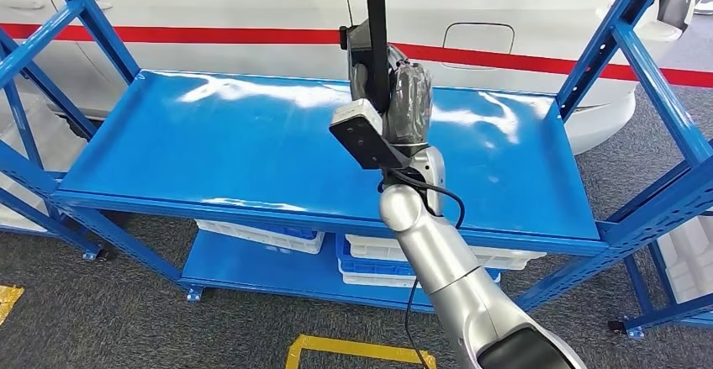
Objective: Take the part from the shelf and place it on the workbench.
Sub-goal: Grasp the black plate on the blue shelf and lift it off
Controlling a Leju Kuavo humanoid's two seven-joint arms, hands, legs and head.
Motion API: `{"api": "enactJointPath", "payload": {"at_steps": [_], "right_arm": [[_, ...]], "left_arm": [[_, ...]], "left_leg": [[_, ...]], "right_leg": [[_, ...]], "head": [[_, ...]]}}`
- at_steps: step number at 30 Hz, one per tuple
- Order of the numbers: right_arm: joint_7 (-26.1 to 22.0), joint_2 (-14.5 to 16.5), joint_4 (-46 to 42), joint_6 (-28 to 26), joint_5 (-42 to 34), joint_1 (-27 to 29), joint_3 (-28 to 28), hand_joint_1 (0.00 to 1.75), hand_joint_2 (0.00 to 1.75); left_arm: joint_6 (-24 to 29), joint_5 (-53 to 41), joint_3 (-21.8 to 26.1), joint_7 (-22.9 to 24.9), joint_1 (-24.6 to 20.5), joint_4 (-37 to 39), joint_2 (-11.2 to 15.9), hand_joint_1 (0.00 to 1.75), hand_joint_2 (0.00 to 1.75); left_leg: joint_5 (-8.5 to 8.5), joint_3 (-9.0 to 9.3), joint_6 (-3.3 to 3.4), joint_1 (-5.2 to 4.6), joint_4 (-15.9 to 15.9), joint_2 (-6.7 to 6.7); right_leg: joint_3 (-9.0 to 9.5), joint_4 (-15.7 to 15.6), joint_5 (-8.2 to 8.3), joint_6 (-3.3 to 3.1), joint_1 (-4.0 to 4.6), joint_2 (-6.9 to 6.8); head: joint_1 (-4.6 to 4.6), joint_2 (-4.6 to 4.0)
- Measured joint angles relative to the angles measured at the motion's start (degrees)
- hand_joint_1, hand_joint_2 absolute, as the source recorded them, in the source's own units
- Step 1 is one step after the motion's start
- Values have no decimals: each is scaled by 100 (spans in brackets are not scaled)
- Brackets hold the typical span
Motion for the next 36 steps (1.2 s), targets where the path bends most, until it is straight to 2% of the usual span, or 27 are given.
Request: {"api": "enactJointPath", "payload": {"at_steps": [4,7,13,21,29,36], "right_arm": [[-375,-141,-737,227,-1030,278,0,175,175],[-490,-274,-1262,325,-1423,450,0,175,175],[-507,-412,-1737,390,-1530,607,2,175,175],[-578,-507,-1952,453,-1711,657,7,175,175],[-436,-672,-2270,911,-2008,794,169,175,175],[-496,-787,-2328,1232,-2167,814,330,175,175]], "left_arm": [[-5,59,0,-100,15,-2,0,0,175],[-28,98,0,-189,28,-2,0,0,175],[-42,105,0,-213,33,-2,0,0,175],[-48,104,0,-241,35,-2,0,0,175],[102,81,-1,-250,36,-2,0,0,175],[-5,133,-1,-214,35,-2,0,0,175]], "left_leg": [[0,-2,0,0,0,-2],[-1,-3,1,0,0,1],[-1,-3,1,0,-1,0],[-1,-2,1,0,0,-1],[-2,-4,2,0,-1,0],[-1,-2,1,0,-1,-1]], "right_leg": [[-1,0,0,0,0,-1],[-1,0,0,0,0,1],[-1,0,0,0,0,0],[-1,0,0,0,0,0],[-1,0,0,0,0,0],[-1,0,0,0,0,0]], "head": [[1,-1],[1,0],[0,0],[0,0],[0,0],[0,0]]}}
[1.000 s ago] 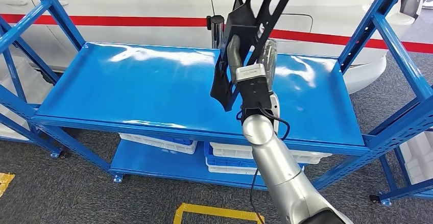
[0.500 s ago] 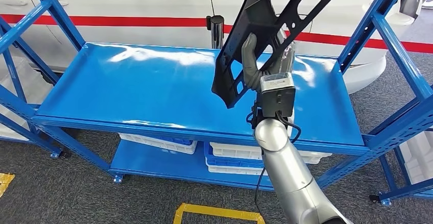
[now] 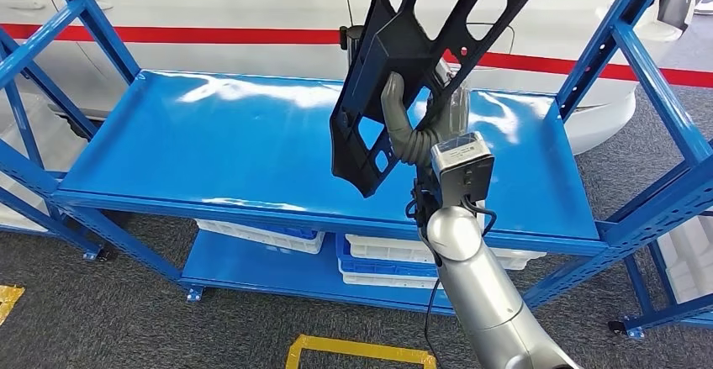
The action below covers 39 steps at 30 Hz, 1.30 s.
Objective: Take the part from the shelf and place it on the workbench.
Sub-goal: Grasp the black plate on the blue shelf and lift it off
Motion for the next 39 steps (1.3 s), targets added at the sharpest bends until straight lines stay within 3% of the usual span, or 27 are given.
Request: {"api": "enactJointPath", "payload": {"at_steps": [9,15,19,23,25,27,28,29,30,32,33,35,37,39], "right_arm": [[-9,-128,-77,-22,39,32,20,175,175],[-20,-187,-65,4,27,122,18,175,175],[-97,-187,-22,24,8,152,18,175,175],[-119,-156,-8,31,5,152,-9,175,175],[-127,-152,3,42,5,156,-31,175,175],[-133,-158,26,67,0,184,-42,175,175],[-135,-163,46,84,-5,204,-45,175,175],[-138,-166,66,99,-10,216,-47,175,175],[-143,-168,86,114,-15,220,-48,175,175],[-159,-170,127,142,-19,204,-49,175,175],[-169,-169,147,159,-21,194,-51,175,175],[-181,-164,193,187,-27,187,-59,175,175],[-186,-152,227,197,-30,184,-65,175,175],[-190,-139,249,201,-30,168,-67,175,175]], "left_arm": [[-162,-19,-2,-85,-2,0,7,0,175],[-189,32,-2,-94,-3,2,13,0,175],[-189,85,-1,-69,-3,2,15,0,175],[-195,93,-2,-92,-13,1,12,0,175],[-204,102,-1,-105,-22,0,8,0,175],[-206,131,1,-120,-25,1,7,0,175],[-205,147,2,-130,-25,2,6,0,175],[-205,161,2,-139,-25,2,4,0,175],[-203,167,2,-147,-25,1,0,0,175],[-191,169,2,-151,-27,5,2,0,175],[-182,169,1,-147,-32,9,5,0,175],[-162,167,1,-137,-39,16,13,0,175],[-148,166,1,-123,-38,16,3,0,175],[-140,166,1,-115,-40,17,1,0,175]], "left_leg": [[0,0,0,0,1,1],[-25,-24,40,-4,43,-1],[-47,-55,89,-12,99,-1],[65,1,200,-4,-37,20],[141,46,247,28,-143,46],[154,39,263,28,-150,55],[152,36,259,33,-145,56],[147,33,250,42,-136,56],[137,33,230,61,-118,53],[81,2,131,90,-27,39],[48,-33,73,91,39,30],[23,-109,-16,78,122,9],[26,-136,-58,112,137,0],[-163,-230,-58,134,359,10]], "right_leg": [[0,0,0,0,0,0],[1,-6,2,4,-25,1],[2,-9,11,19,-35,0],[-16,-18,13,102,-24,-14],[-234,419,-206,80,-22,-32],[-584,1156,-475,71,-43,-35],[-700,1389,-522,102,-63,-36],[-718,1417,-483,156,-88,-38],[-624,1217,-363,229,-119,-45],[-273,504,-90,371,-173,-51],[-154,252,-19,380,-183,-34],[-124,169,-29,301,-170,10],[-167,199,-15,199,-165,19],[-191,199,15,111,-144,16]], "head": [[0,0],[-2,0],[-2,0],[4,0],[17,0],[22,0],[21,0],[21,0],[21,0],[35,0],[44,1],[26,1],[-19,1],[-32,1]]}}
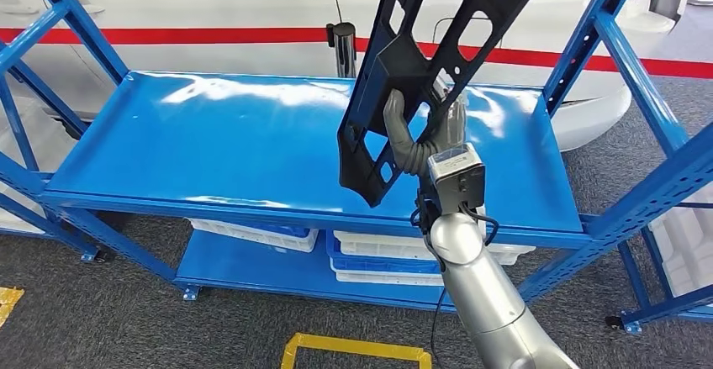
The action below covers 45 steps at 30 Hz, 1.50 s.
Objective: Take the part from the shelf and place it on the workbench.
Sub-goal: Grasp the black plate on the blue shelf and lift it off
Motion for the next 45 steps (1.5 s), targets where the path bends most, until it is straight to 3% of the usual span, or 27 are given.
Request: {"api": "enactJointPath", "payload": {"at_steps": [3,5,6,8,10,12,14,16,18,20,21,23,24,26,29,30,32,34,35,36,37,39,41,42,44,45], "right_arm": [[-1,14,39,4,0,-18,0,175,175],[-1,16,74,4,0,-17,0,175,175],[-1,16,88,4,0,-17,-1,175,175],[-1,16,103,4,0,-19,-2,175,175],[-1,15,109,4,0,-30,-7,175,175],[-2,15,121,4,0,-46,-12,175,175],[-8,9,136,3,0,-53,-18,175,175],[-22,-8,156,-3,0,-57,-25,175,175],[-35,-20,182,-11,0,-42,-28,175,175],[-41,-29,212,-13,3,-10,-28,175,175],[-46,-33,223,-13,13,3,-28,175,175],[-69,-36,231,-14,51,13,-23,175,175],[-89,-34,230,-13,77,14,-19,175,175],[-126,-36,227,-10,115,21,-12,175,175],[-155,-45,223,5,154,30,-9,175,175],[-170,-44,220,13,167,30,-8,175,175],[-206,-37,215,22,189,33,-6,175,175],[-239,-33,213,26,202,58,-3,175,175],[-256,-33,213,26,204,80,-2,175,175],[-275,-34,212,26,203,105,-1,175,175],[-297,-34,208,26,197,130,0,175,175],[-335,-36,186,26,177,156,-1,175,175],[-358,-39,153,24,158,158,-1,175,175],[-364,-40,140,22,153,159,-1,175,175],[-373,-47,127,19,150,171,-1,175,175],[-376,-53,122,17,148,179,-3,175,175]], "left_arm": [[11,-2,0,10,-3,1,-1,0,175],[19,-3,0,16,-1,1,-1,0,175],[20,-3,0,17,-2,1,-1,0,175],[21,-4,0,18,-11,1,1,0,175],[20,-12,-1,13,-26,-1,2,0,175],[12,-28,-2,4,-35,-2,0,0,175],[-14,-53,-3,1,-36,-2,-4,0,175],[-44,-73,-4,-3,-39,-2,-9,0,175],[-66,-76,-5,-6,-40,-2,-11,0,175],[-82,-74,-6,-6,-36,-2,-12,0,175],[-85,-73,-7,-6,-36,-2,-15,0,175],[-85,-71,-8,-6,-36,-2,-22,0,175],[-84,-70,-9,-6,-37,-2,-25,0,175],[-82,-67,-10,-6,-37,-2,-28,0,175],[-63,-61,-11,-6,-33,1,-32,0,175],[-54,-58,-13,-5,-31,2,-34,0,175],[-41,-50,-15,-4,-29,5,-37,0,175],[-36,-36,-15,-4,-28,5,-40,0,175],[-34,-28,-15,-4,-27,5,-40,0,175],[-34,-23,-15,-4,-27,5,-40,0,175],[-34,-20,-15,-4,-27,5,-40,0,175],[-34,-20,-16,-4,-30,5,-39,0,175],[-35,-21,-17,-5,-34,5,-37,0,175],[-37,-24,-18,-7,-35,5,-36,0,175],[-39,-28,-19,-8,-33,5,-37,0,175],[-41,-31,-20,-8,-34,5,-40,0,175]], "left_leg": [[-618,-453,68,-58,1065,2],[-746,-603,137,-108,1461,-1],[-654,-507,192,-137,1329,-2],[-390,-73,338,-210,623,-4],[-229,237,415,-288,74,14],[-156,259,423,-348,-24,26],[-20,227,452,-340,-109,36],[152,156,494,-307,-203,61],[269,34,518,-308,-213,77],[363,-105,505,-306,-207,87],[409,-170,490,-303,-202,89],[481,-272,444,-295,-178,91],[510,-317,412,-298,-162,90],[566,-363,344,-308,-136,88],[620,-403,233,-283,-125,72],[527,-443,203,-266,-54,62],[70,-622,154,-238,429,35],[-395,-828,102,-225,1168,20],[-471,-855,82,-218,1403,15],[-434,-785,72,-211,1447,16],[-311,-606,73,-202,1272,16],[-92,-30,113,-200,504,5],[-59,378,166,-225,-116,-11],[-73,440,194,-249,-241,-15],[6,396,282,-270,-300,4],[70,364,341,-269,-332,21]], "right_leg": [[-71,-4,60,-129,77,-12],[-140,-4,109,-201,152,-15],[-170,-4,134,-226,186,-13],[-211,-4,189,-244,230,-8],[-228,-6,245,-205,261,-11],[-233,-31,309,-130,249,-28],[-269,-32,335,-65,243,-37],[-420,271,63,-82,256,-37],[-632,944,-396,-123,230,-41],[-674,1422,-608,-73,196,-44],[-546,1378,-585,-16,176,-47],[-14,714,-431,90,138,-67],[279,306,-391,105,138,-72],[569,-145,-385,68,166,-71],[520,-213,-313,-67,175,-64],[496,-234,-268,-134,159,-69],[428,-263,-163,-262,134,-83],[317,-261,-68,-315,153,-87],[259,-258,-24,-310,161,-87],[204,-254,17,-299,166,-85],[154,-249,56,-282,168,-82],[77,-237,128,-239,178,-72],[33,-233,200,-166,195,-74],[18,-238,237,-121,197,-78],[-11,-242,295,-32,192,-87],[-61,-189,238,-18,193,-87]], "head": [[-19,-1],[-21,-1],[-21,-1],[-20,-1],[-9,-1],[0,-1],[1,0],[26,0],[47,-1],[47,-1],[48,-1],[48,-1],[48,-1],[46,-1],[46,-1],[37,-1],[19,-1],[6,-1],[7,-1],[5,-1],[4,-1],[3,-1],[8,-1],[7,-1],[6,-1],[9,-1]]}}
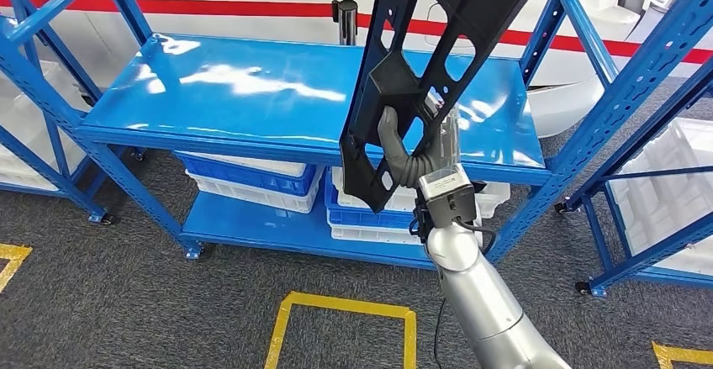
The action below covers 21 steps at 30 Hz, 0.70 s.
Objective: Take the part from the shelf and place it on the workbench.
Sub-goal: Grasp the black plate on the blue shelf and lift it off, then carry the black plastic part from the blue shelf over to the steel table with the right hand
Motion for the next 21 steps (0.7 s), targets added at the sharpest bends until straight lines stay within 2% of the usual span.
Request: {"api": "enactJointPath", "payload": {"at_steps": [2,4,6,7,8,10,11,12,14,15,16,17,19,20,21], "right_arm": [[-4,-14,-12,-3,-2,10,-3,175,175],[-5,-23,-17,-4,-2,23,-4,175,175],[-8,-39,-17,-7,-6,54,-4,175,175],[-12,-51,-17,-10,-8,70,-4,175,175],[-18,-61,-20,-13,-10,82,-4,175,175],[-31,-72,-37,-18,-16,88,-6,175,175],[-34,-72,-50,-19,-20,84,-8,175,175],[-37,-77,-65,-19,-25,82,-11,175,175],[-41,-92,-81,-20,-38,78,-22,175,175],[-42,-100,-83,-21,-44,77,-31,175,175],[-41,-100,-83,-20,-49,71,-38,175,175],[-39,-96,-83,-16,-50,63,-44,175,175],[-32,-76,-85,0,-43,52,-54,175,175],[-28,-67,-86,11,-32,55,-59,175,175],[-24,-60,-87,23,-15,67,-66,175,175]], "left_arm": [[-1,-3,0,0,-2,0,-4,0,175],[-2,-7,0,0,-2,0,-4,0,175],[-3,-8,0,1,0,0,-4,0,175],[-8,-11,-1,0,0,0,-5,0,175],[-15,-17,-3,1,0,0,-8,0,175],[-33,-29,-5,-4,0,0,-11,0,175],[-39,-32,-5,-10,-1,0,-11,0,175],[-45,-32,-5,-19,-2,0,-10,0,175],[-51,-32,-4,-35,-2,0,-8,0,175],[-53,-32,-3,-39,1,1,-7,0,175],[-54,-31,-3,-39,3,3,-6,0,175],[-55,-31,-3,-38,5,4,-5,0,175],[-54,-31,-3,-32,4,7,-5,0,175],[-52,-29,-3,-29,4,7,-5,0,175],[-51,-26,-2,-27,3,7,-4,0,175]], "left_leg": [[136,-92,99,15,-52,36],[226,-206,129,7,-53,48],[316,-336,119,5,-43,59],[369,-416,108,7,-32,64],[415,-493,89,13,-15,67],[485,-637,34,20,55,70],[508,-701,1,16,98,70],[537,-745,-35,5,136,71],[599,-792,-96,-12,171,69],[619,-805,-123,-3,183,67],[572,-838,-142,11,223,59],[434,-891,-161,26,334,50],[-94,-1080,-201,41,894,29],[-347,-1175,-216,42,1266,24],[-494,-1236,-225,42,1591,21]], "right_leg": [[-173,374,-339,-48,2,1],[-363,942,-732,-102,-7,5],[-456,1449,-915,-64,-21,5],[-408,1556,-907,-9,-33,4],[-259,1453,-817,59,-47,3],[274,745,-647,162,-84,-5],[536,364,-646,166,-74,-1],[700,93,-678,148,-61,2],[771,-45,-724,79,-17,17],[720,-29,-696,33,-44,16],[693,-21,-660,-26,-64,14],[653,-24,-615,-98,-82,11],[546,-26,-511,-222,-71,7],[479,-24,-461,-257,-50,6],[414,-21,-409,-271,-30,6]], "head": [[21,0],[38,0],[41,0],[42,0],[44,0],[45,0],[47,0],[45,0],[36,1],[27,1],[24,1],[17,0],[4,0],[-2,0],[-3,0]]}}
